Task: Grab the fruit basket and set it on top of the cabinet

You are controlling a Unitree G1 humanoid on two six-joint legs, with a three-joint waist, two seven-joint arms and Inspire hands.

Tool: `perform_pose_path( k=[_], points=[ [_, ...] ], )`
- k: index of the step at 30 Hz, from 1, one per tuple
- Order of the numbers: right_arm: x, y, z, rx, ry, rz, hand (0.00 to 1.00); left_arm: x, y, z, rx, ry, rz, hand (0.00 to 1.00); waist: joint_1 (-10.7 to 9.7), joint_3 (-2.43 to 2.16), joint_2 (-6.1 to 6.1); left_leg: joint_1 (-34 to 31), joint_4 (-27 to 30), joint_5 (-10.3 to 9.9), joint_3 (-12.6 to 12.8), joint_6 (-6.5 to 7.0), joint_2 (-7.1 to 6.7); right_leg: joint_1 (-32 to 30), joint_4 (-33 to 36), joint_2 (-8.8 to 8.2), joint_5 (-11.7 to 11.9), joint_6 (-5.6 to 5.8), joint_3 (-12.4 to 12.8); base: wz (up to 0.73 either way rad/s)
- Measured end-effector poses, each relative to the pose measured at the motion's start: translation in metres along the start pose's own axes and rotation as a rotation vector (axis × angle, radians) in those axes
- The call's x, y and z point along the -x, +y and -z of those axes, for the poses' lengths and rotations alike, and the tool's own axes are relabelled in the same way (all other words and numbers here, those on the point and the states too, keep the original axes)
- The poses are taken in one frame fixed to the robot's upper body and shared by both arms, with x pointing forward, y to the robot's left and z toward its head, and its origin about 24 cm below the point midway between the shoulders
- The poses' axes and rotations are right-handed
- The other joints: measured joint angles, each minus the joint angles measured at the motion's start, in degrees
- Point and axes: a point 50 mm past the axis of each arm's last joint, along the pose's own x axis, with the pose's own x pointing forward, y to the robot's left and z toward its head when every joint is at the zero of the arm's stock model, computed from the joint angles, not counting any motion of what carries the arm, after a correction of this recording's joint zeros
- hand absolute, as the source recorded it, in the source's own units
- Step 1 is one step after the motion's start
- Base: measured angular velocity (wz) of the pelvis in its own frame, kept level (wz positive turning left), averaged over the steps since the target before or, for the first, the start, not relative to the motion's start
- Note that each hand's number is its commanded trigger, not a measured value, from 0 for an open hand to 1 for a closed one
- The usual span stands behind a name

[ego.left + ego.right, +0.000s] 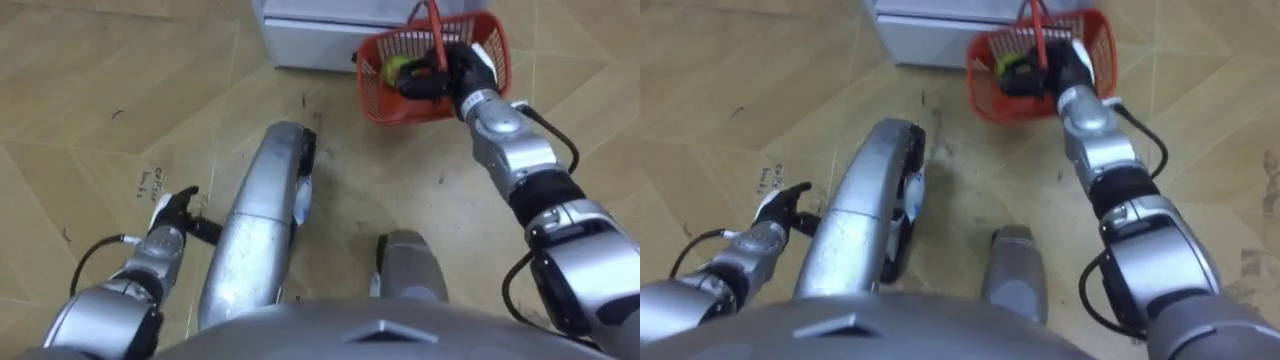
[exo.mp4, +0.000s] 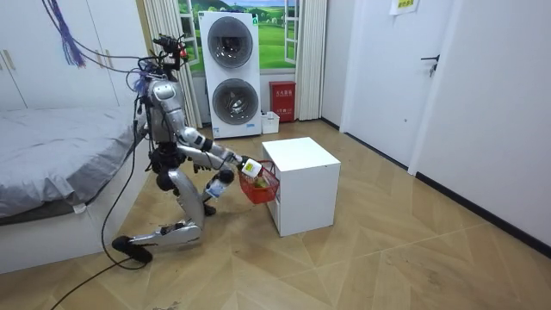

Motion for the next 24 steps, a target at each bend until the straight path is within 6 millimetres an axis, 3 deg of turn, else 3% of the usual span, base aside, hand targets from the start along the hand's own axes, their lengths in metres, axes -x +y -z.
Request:
perform_pose_path(
  k=[1, 2, 3, 4, 8, 9, 10, 12, 15, 18, 19, 22, 24],
  points=[
    [0.002, -0.013, 0.001, 0.023, 0.008, 0.022, 1.00, 0.000, -0.003, -0.006, -0.014, -0.020, 0.012, 0.00, -1.7, -0.85, -0.48, -0.1, -13.7, -2.4, 5.6, 1.83, -2.01, 2.5, -4.1, -1.02, -0.3, 0.64, -0.8, 0.64],
    [0.002, -0.018, 0.002, 0.029, 0.019, 0.032, 1.00, -0.001, -0.003, -0.010, -0.015, -0.034, 0.013, 0.00, -1.8, -1.19, -0.39, -0.3, -15.2, -2.2, 6.3, 3.98, -1.99, 3.0, -5.5, -1.07, -0.2, 0.90, -1.0, 0.69],
    [0.003, -0.023, 0.002, 0.027, 0.034, 0.044, 1.00, -0.001, -0.002, -0.011, 0.001, -0.042, 0.005, 0.00, -0.3, -1.33, -0.28, 0.2, -17.3, -2.8, 7.4, 5.55, -0.53, 2.5, -9.2, -0.45, 0.7, 2.25, -0.9, -0.19],
    [0.004, -0.017, 0.001, 0.029, 0.035, 0.030, 1.00, -0.001, 0.001, -0.014, 0.025, -0.049, -0.007, 0.00, 1.1, -1.36, -0.32, 1.4, -20.9, -2.3, 7.3, 5.87, 0.92, 1.7, -14.4, 0.09, 1.2, 2.77, -0.5, -0.53],
    [0.021, 0.001, 0.018, 0.080, 0.029, -0.056, 1.00, 0.001, 0.011, 0.004, 0.030, 0.020, -0.053, 0.00, 1.0, -1.41, -0.50, 11.2, -35.2, 1.2, 7.3, 5.04, 1.69, 4.9, -32.2, -1.36, 3.0, 2.89, -2.9, -0.52],
    [0.028, 0.004, 0.018, 0.071, -0.005, -0.073, 1.00, 0.003, 0.015, 0.016, 0.018, 0.050, -0.065, 0.00, 0.5, -1.43, -0.63, 15.0, -39.2, 2.2, 7.3, 4.56, 1.81, 6.6, -38.4, -1.34, 4.6, 2.03, -4.1, -0.37],
    [0.031, 0.005, 0.018, 0.068, -0.018, -0.078, 1.00, 0.003, 0.016, 0.021, 0.016, 0.064, -0.069, 0.00, 0.2, -1.51, -0.67, 16.6, -40.6, 2.6, 7.3, 4.39, 1.92, 7.7, -40.1, -1.38, 5.8, 1.60, -4.7, -0.46],
    [0.040, 0.008, 0.015, 0.054, -0.067, -0.092, 1.00, 0.007, 0.023, 0.039, 0.008, 0.111, -0.099, 0.00, -0.2, -1.84, -1.03, 22.2, -46.0, 4.3, 7.2, 3.26, 3.26, 12.8, -48.8, -0.90, 8.8, 1.43, -6.4, -0.39],
    [0.051, 0.010, 0.010, 0.035, -0.121, -0.129, 1.00, 0.013, 0.024, 0.056, 0.028, 0.138, -0.109, 0.00, -0.5, -2.41, -1.14, 26.9, -51.7, 6.2, 7.1, 2.19, 4.71, 16.5, -56.5, 0.00, 13.1, 1.12, -8.2, -0.35],
    [0.065, 0.009, 0.013, 0.018, -0.141, -0.169, 1.00, 0.017, 0.022, 0.065, 0.040, 0.150, -0.110, 0.00, -0.7, -2.77, -0.50, 30.9, -55.2, 7.2, 7.1, 1.63, 5.54, 19.3, -60.0, 0.80, 17.0, 0.97, -8.2, -0.19],
    [0.068, 0.009, 0.012, 0.021, -0.152, -0.185, 1.00, 0.019, 0.021, 0.070, 0.041, 0.162, -0.110, 0.00, -0.6, -3.18, 0.01, 31.4, -55.7, 7.2, 7.3, 1.61, 5.79, 19.5, -60.5, 0.81, 18.0, 1.01, -8.2, -0.18],
    [0.071, 0.011, 0.004, 0.026, -0.185, -0.211, 1.00, 0.019, 0.021, 0.071, 0.045, 0.157, -0.114, 0.00, -0.8, -3.11, 0.44, 32.9, -56.8, 7.2, 8.4, 1.81, 5.66, 19.7, -60.3, -0.19, 19.2, 1.18, -8.2, -0.11],
    [0.074, 0.013, 0.000, 0.022, -0.210, -0.223, 1.00, 0.018, 0.023, 0.065, 0.050, 0.142, -0.120, 0.00, -0.9, -3.14, 0.62, 35.1, -59.0, 7.3, 8.9, 2.04, 4.89, 19.1, -58.1, -0.98, 23.1, 0.62, -8.0, -0.03]
  ],
)
